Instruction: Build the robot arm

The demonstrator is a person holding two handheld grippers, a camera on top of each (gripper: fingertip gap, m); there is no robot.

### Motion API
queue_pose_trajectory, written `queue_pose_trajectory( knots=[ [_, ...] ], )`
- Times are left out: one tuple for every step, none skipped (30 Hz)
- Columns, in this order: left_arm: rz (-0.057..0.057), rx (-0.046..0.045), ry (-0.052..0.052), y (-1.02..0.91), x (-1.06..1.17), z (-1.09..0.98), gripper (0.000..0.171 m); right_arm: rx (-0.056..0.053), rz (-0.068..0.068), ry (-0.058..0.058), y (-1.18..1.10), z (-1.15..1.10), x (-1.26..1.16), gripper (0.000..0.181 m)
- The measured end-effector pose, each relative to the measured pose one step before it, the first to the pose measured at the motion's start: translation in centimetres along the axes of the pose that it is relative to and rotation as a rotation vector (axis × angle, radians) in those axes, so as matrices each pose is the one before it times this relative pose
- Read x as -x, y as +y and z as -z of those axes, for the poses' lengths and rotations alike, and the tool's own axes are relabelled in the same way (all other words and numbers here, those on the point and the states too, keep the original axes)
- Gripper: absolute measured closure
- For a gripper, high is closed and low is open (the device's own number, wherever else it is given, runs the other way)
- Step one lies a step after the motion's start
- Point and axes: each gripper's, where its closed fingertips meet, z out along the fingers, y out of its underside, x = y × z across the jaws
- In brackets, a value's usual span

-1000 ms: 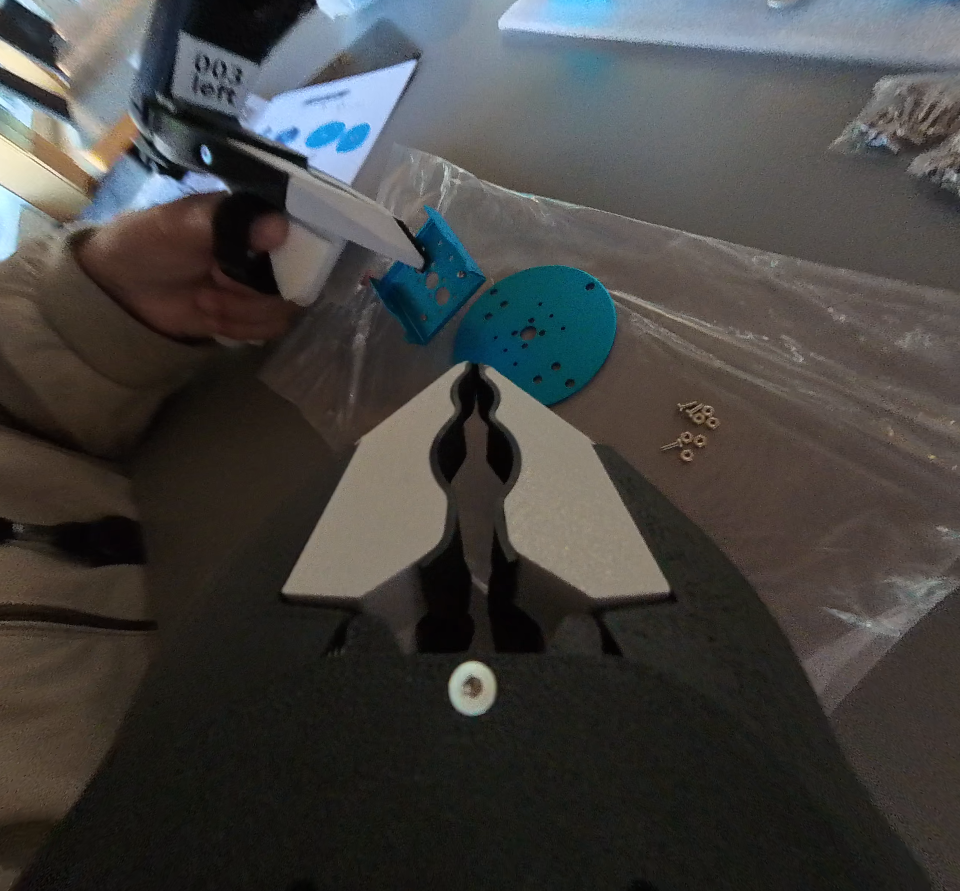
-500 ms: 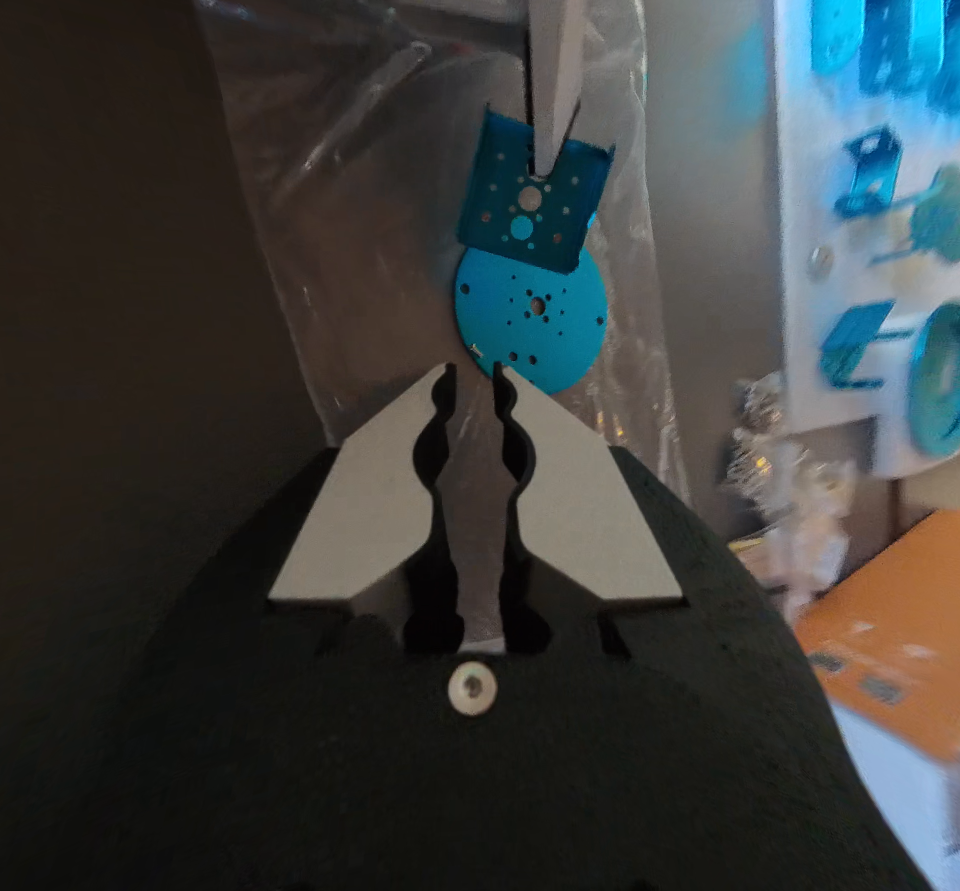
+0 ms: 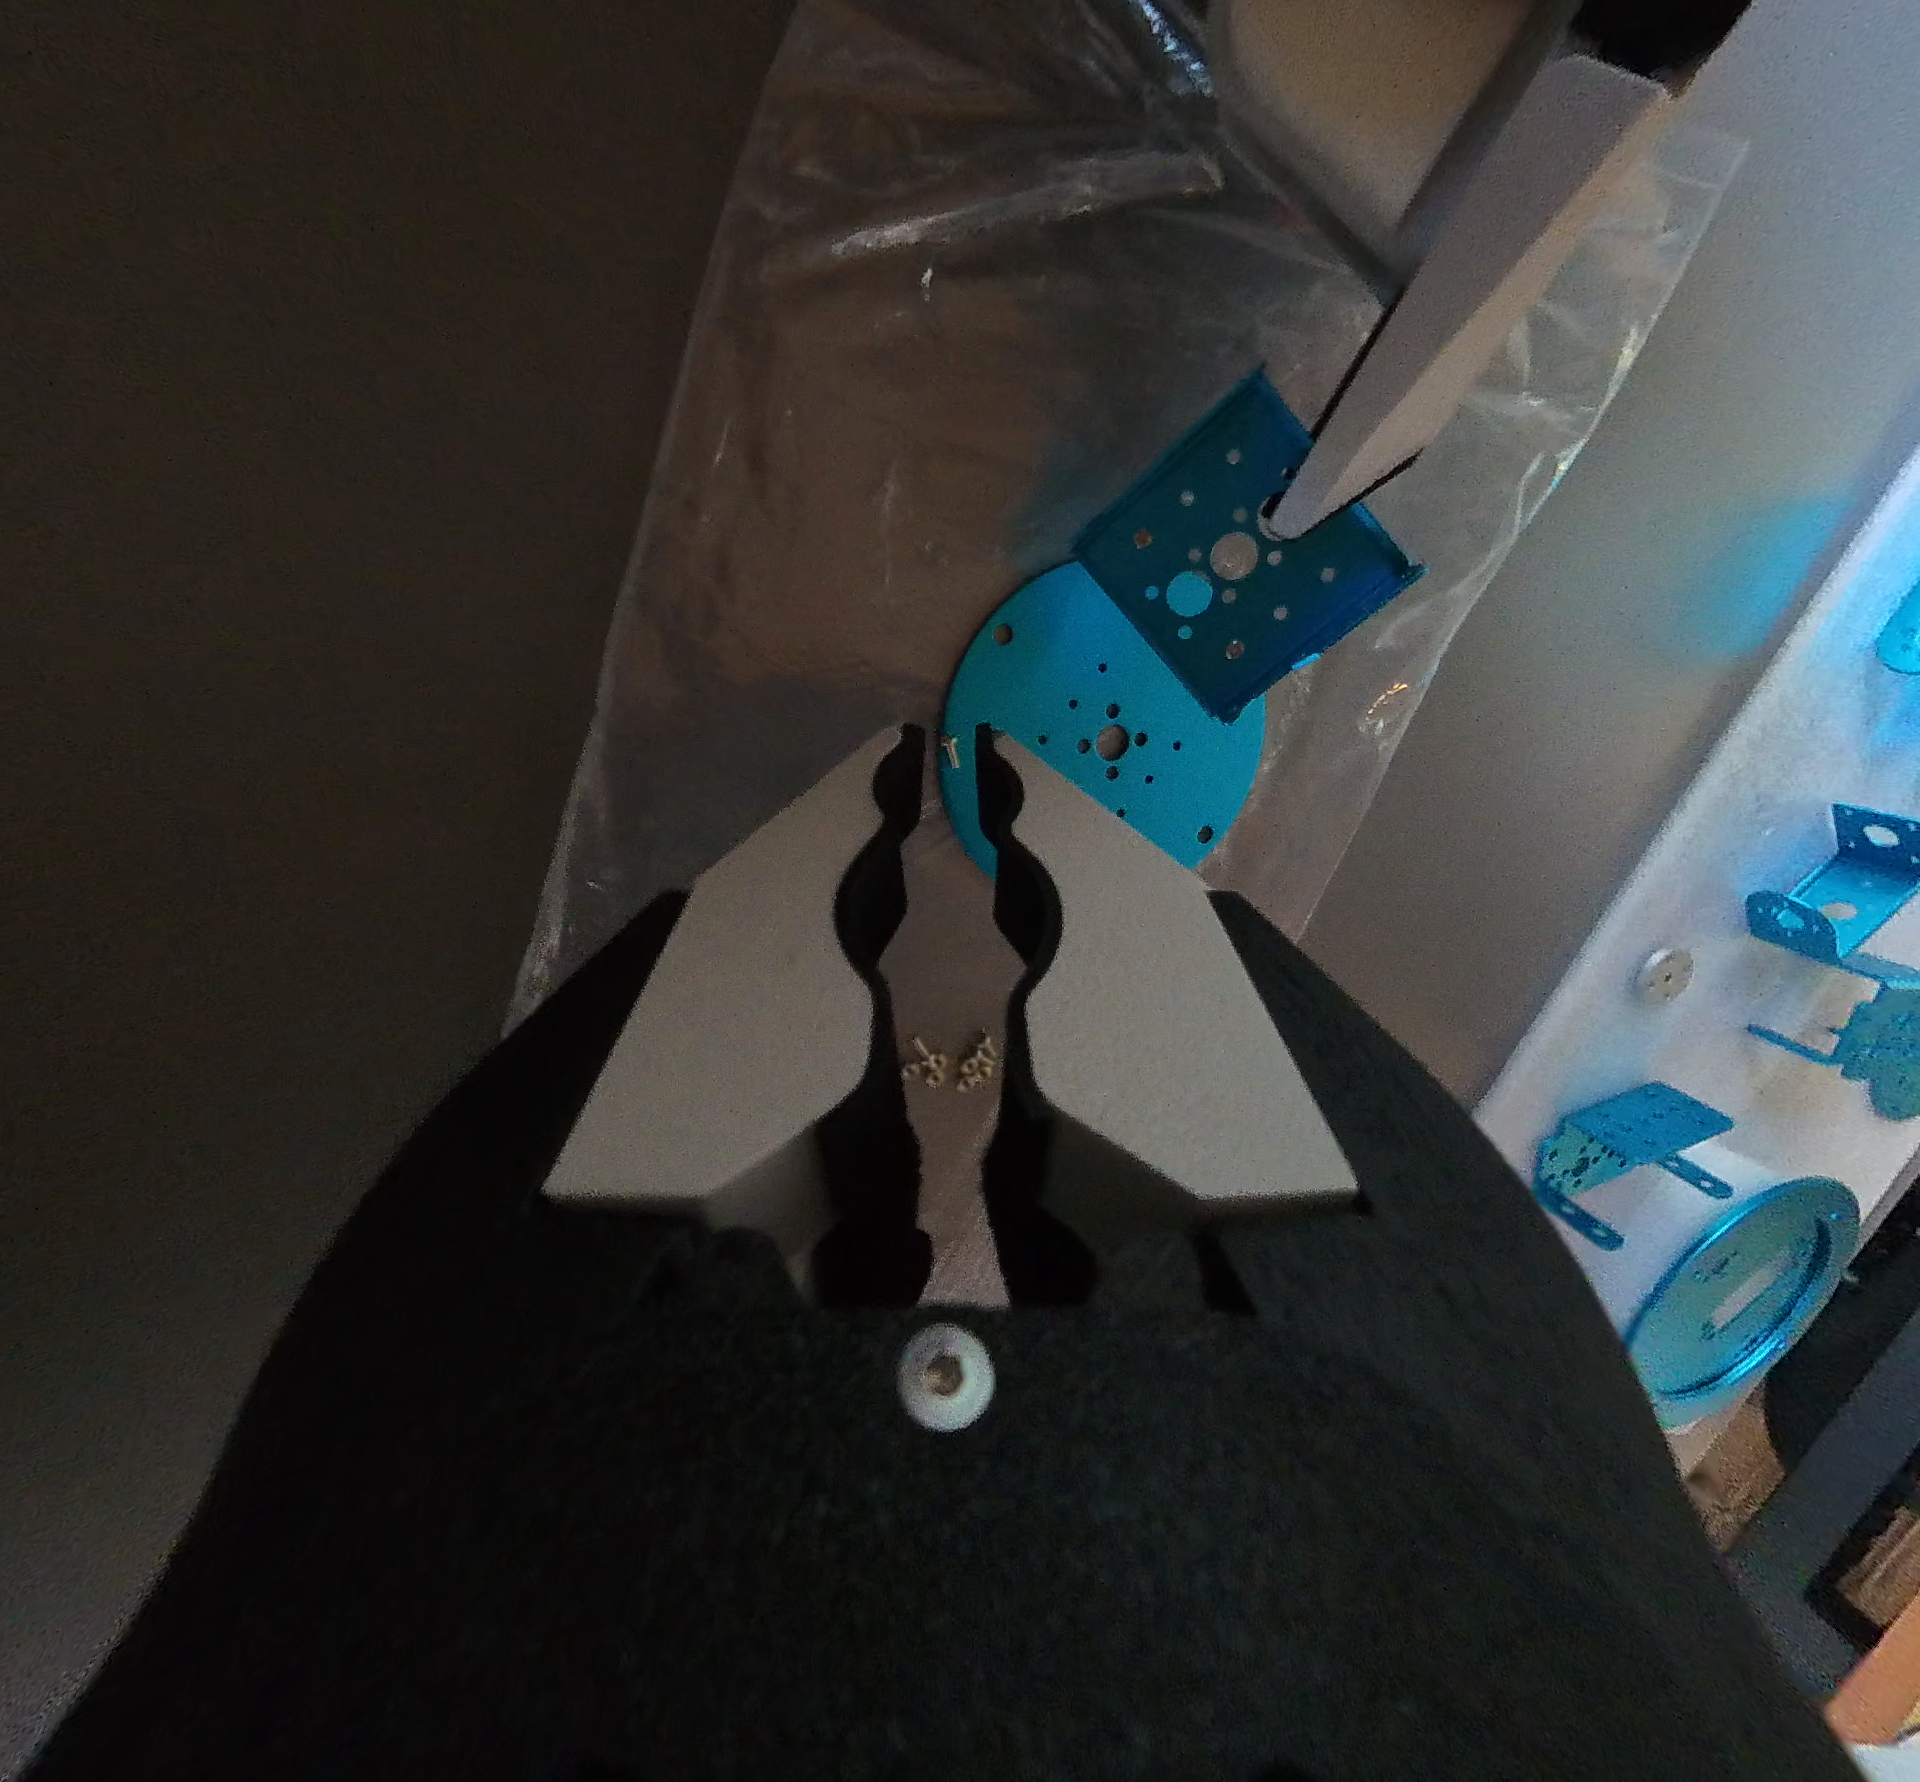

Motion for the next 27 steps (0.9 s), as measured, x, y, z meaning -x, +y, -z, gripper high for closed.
queue_pose_trajectory(
  knots=[
    [-0.0020, -0.00012, -0.0020, 0.004, 0.015, 0.005, 0.170, 0.0114, 0.0136, -0.0117, 0.185, -0.133, -0.040, 0.172],
    [-0.0016, 0.00026, -0.0011, 0.010, 0.000, 0.008, 0.170, 0.0054, 0.0073, -0.0106, 0.128, -0.094, -0.018, 0.172],
    [-0.0012, 0.00055, -0.0010, 0.013, 0.011, 0.016, 0.170, 0.0005, 0.0041, -0.0130, 0.095, -0.097, 0.067, 0.171],
    [-0.0009, 0.00086, -0.0009, 0.010, 0.017, -0.003, 0.170, 0.0007, 0.0021, -0.0177, 0.102, -0.120, 0.196, 0.171],
    [-0.0012, 0.00109, -0.0006, 0.019, 0.005, -0.012, 0.170, 0.0086, 0.0040, -0.0063, 0.180, -0.099, 0.048, 0.170],
    [-0.0019, 0.00086, -0.0006, 0.008, 0.000, -0.019, 0.170, 0.0073, 0.0062, -0.0030, 0.169, -0.010, 0.026, 0.170],
    [-0.0018, -0.00002, -0.0011, 0.017, 0.000, -0.007, 0.170, -0.0035, 0.0029, -0.0012, 0.003, 0.043, 0.006, 0.170],
    [-0.0014, 0.00067, -0.0006, 0.003, -0.009, -0.008, 0.170, -0.0038, 0.0018, 0.0023, -0.011, 0.032, -0.059, 0.170],
    [-0.0010, 0.00082, -0.0004, 0.023, -0.005, -0.014, 0.170, -0.0006, 0.0038, -0.0013, 0.032, 0.012, 0.017, 0.170],
    [-0.0007, -0.00003, -0.0005, 0.000, -0.003, -0.007, 0.170, 0.0002, 0.0042, -0.0012, 0.025, -0.013, 0.032, 0.170],
    [-0.0007, 0.00076, 0.0000, 0.017, -0.003, -0.004, 0.170, -0.0010, 0.0075, 0.0032, -0.030, -0.019, -0.013, 0.170],
    [-0.0003, 0.00127, 0.0004, 0.016, -0.004, -0.023, 0.170, -0.0045, 0.0079, 0.0032, -0.110, -0.028, -0.010, 0.170],
    [0.0001, -0.00031, -0.0003, -0.013, 0.008, -0.002, 0.170, -0.0029, 0.0043, 0.0000, -0.110, -0.050, 0.000, 0.170],
    [0.0002, -0.00101, -0.0006, -0.012, 0.009, 0.002, 0.170, -0.0015, 0.0041, -0.0003, -0.095, -0.068, -0.015, 0.171],
    [0.0002, 0.00023, 0.0003, 0.003, -0.006, 0.002, 0.170, -0.0025, 0.0045, -0.0005, -0.100, -0.055, -0.026, 0.171],
    [0.0000, 0.00041, -0.0001, 0.006, 0.002, 0.003, 0.170, 0.0007, 0.0042, 0.0004, -0.055, -0.056, -0.044, 0.171],
    [-0.0002, -0.00040, -0.0007, -0.006, 0.012, -0.003, 0.170, 0.0020, 0.0043, -0.0001, -0.009, -0.053, -0.046, 0.172],
    [-0.0002, -0.00034, -0.0001, -0.005, 0.003, -0.002, 0.170, 0.0010, 0.0025, -0.0021, 0.005, -0.043, -0.006, 0.172],
    [0.0002, -0.00001, 0.0004, 0.000, -0.007, 0.000, 0.170, 0.0004, 0.0006, -0.0022, 0.004, -0.058, 0.003, 0.172],
    [0.0005, -0.00043, 0.0001, -0.012, 0.003, 0.007, 0.170, 0.0019, 0.0011, -0.0017, 0.033, -0.044, -0.004, 0.172],
    [0.0006, -0.00047, 0.0002, 0.001, 0.003, 0.003, 0.170, 0.0045, 0.0032, -0.0001, 0.082, -0.018, -0.025, 0.173],
    [0.0002, 0.00029, 0.0004, -0.006, -0.003, -0.007, 0.170, 0.0033, 0.0005, -0.0005, 0.080, -0.001, -0.031, 0.173],
    [-0.0003, 0.00064, 0.0003, 0.015, -0.010, -0.005, 0.170, 0.0022, -0.0033, -0.0047, 0.091, 0.005, 0.007, 0.174],
    [-0.0006, 0.00096, 0.0003, 0.017, -0.011, -0.012, 0.170, 0.0010, -0.0054, -0.0046, 0.077, 0.029, 0.017, 0.174],
    [-0.0001, 0.00079, 0.0007, 0.017, -0.017, -0.004, 0.170, 0.0007, -0.0040, -0.0032, 0.059, 0.014, 0.027, 0.174],
    [0.0004, -0.00015, 0.0005, 0.011, -0.008, -0.005, 0.170, 0.0009, 0.0010, -0.0006, 0.041, -0.012, 0.028, 0.174],
    [-0.0001, 0.00036, 0.0001, 0.003, -0.004, -0.007, 0.170, -0.0006, 0.0014, -0.0008, 0.001, -0.030, 0.054, 0.174]
  ],
)
